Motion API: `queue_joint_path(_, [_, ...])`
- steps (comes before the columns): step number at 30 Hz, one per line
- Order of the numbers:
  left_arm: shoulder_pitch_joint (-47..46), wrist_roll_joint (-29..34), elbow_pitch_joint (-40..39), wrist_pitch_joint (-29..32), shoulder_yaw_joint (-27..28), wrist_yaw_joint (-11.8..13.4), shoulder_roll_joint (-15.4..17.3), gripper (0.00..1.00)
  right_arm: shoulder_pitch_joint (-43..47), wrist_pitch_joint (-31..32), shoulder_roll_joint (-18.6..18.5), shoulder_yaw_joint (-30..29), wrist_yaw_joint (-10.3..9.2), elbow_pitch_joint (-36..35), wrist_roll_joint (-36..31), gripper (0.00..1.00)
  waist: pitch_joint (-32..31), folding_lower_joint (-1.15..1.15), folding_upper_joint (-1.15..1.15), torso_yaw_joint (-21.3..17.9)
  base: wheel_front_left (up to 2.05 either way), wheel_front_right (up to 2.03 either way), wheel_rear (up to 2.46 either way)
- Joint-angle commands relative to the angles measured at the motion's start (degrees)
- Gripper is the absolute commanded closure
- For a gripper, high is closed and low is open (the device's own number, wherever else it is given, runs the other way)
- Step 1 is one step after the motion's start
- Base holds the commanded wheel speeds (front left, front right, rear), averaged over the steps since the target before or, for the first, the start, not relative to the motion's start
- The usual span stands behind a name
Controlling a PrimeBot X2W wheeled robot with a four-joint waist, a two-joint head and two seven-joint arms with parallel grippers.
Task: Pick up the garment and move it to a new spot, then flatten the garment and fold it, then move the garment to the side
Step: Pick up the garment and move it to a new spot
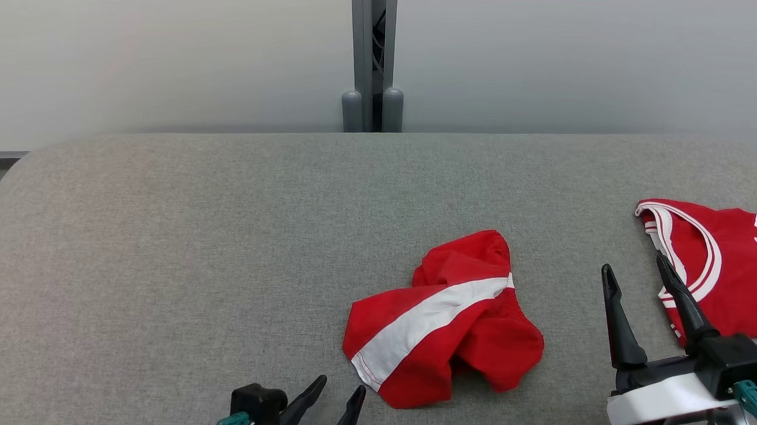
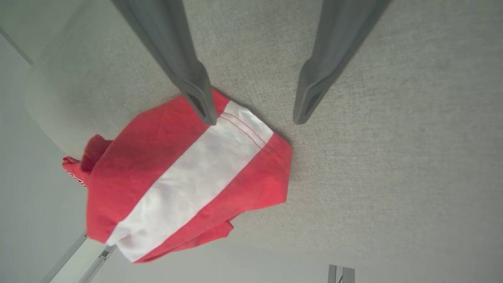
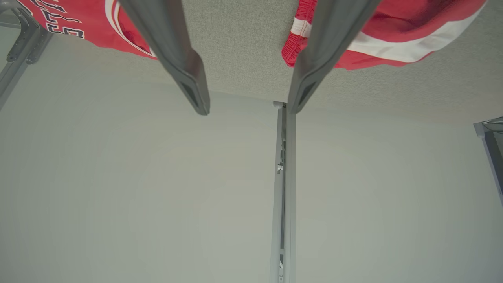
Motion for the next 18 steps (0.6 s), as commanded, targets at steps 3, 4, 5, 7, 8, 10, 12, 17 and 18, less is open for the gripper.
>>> queue_joint_path(3, [-4.89,-6.61,3.61,1.61,-4.0,-0.19,0.33,0.0,-1.11,-0.04,-0.46,0.33,-0.03,-0.11,-0.05,0.0,2.34,0.0,0.0,-1.5,0.0,0.0,0.0])
queue_joint_path(4, [-5.79,-7.97,4.6,1.81,-4.68,-0.19,0.32,0.0,-1.29,-0.03,-0.52,0.41,-0.03,-0.08,0.0,0.0,2.7,0.0,0.0,-1.75,0.0,0.0,0.0])
queue_joint_path(5, [-6.69,-9.23,5.64,2.1,-5.35,-0.19,0.31,0.0,-1.49,-0.03,-0.54,0.48,-0.03,-0.03,0.05,0.0,2.98,0.0,0.0,-1.99,0.0,0.0,0.0])
queue_joint_path(7, [-8.27,-11.42,8.0,2.76,-6.21,-0.2,0.31,0.0,-1.78,-0.03,-0.64,0.61,-0.03,0.04,0.2,0.0,3.41,0.0,0.0,-2.41,0.0,0.0,0.0])
queue_joint_path(8, [-9.12,-12.24,9.17,3.11,-6.69,-0.2,0.31,0.0,-1.95,-0.04,-0.66,0.63,-0.03,0.06,0.26,0.0,3.62,0.0,0.0,-2.61,0.0,0.0,0.0])
queue_joint_path(10, [-10.32,-14.32,11.12,3.72,-7.26,-0.19,0.31,0.0,-2.26,-0.04,-0.69,0.71,-0.03,0.1,0.35,0.0,3.95,0.0,0.0,-2.94,0.0,0.0,0.0])
queue_joint_path(12, [-10.87,-16.86,11.99,4.58,-8.26,-0.13,0.3,0.0,-2.44,-0.03,-0.72,0.76,-0.03,0.13,0.41,0.0,4.18,0.0,0.0,-3.16,0.0,0.0,0.0])
queue_joint_path(17, [-11.7,-22.1,11.51,6.53,-11.4,-0.14,0.14,0.0,-2.78,-0.04,-0.72,0.7,-0.03,0.11,0.37,0.0,4.58,0.0,0.0,-3.35,0.0,0.0,0.0])
queue_joint_path(18, [-11.79,-22.99,11.11,6.98,-12.6,-0.14,0.03,0.0,-2.75,-0.03,-0.72,0.69,-0.03,0.08,0.36,0.0,4.67,0.0,0.0,-3.37,0.0,0.0,0.0])
